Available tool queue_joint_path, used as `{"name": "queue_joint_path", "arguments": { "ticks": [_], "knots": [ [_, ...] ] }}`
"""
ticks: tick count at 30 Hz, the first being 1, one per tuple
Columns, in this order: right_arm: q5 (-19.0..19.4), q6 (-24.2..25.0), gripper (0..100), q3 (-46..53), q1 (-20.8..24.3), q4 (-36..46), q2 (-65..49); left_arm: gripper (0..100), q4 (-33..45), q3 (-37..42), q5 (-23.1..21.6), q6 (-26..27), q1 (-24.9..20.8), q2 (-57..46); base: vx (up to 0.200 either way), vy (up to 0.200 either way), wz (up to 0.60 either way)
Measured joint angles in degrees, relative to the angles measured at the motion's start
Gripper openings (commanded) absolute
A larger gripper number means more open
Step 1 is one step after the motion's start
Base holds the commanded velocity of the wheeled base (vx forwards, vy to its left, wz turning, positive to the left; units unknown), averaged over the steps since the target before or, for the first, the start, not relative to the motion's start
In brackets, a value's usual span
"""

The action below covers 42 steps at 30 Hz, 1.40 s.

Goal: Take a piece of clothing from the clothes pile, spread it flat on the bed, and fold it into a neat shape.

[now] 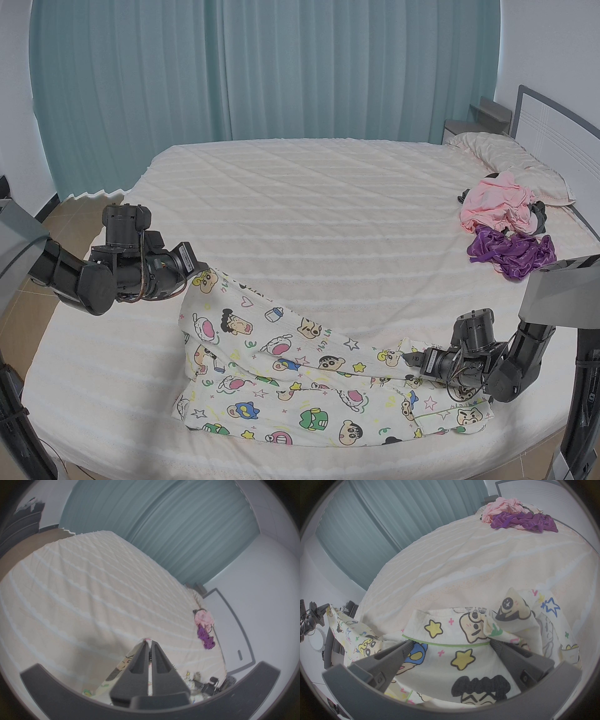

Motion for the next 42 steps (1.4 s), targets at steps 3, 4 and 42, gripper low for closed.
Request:
{"name": "queue_joint_path", "arguments": {
  "ticks": [3, 4, 42],
  "knots": [
    [0.0, 0.2, 100, 0.0, 0.0, -0.1, 0.0, 0, -4.1, 0.4, 0.0, -3.2, -0.2, 0.9, 0.0, 0.0, 0.0],
    [0.0, 0.3, 100, 0.0, 0.0, -0.1, 0.0, 0, -5.0, 0.7, 0.0, -3.5, -0.3, 1.0, 0.0, 0.0, 0.0],
    [0.1, 4.7, 100, 1.8, -1.6, 0.2, -4.5, 0, -12.0, 31.7, -1.6, 9.9, 4.8, -4.4, 0.0, 0.0, 0.0]
  ]
}}
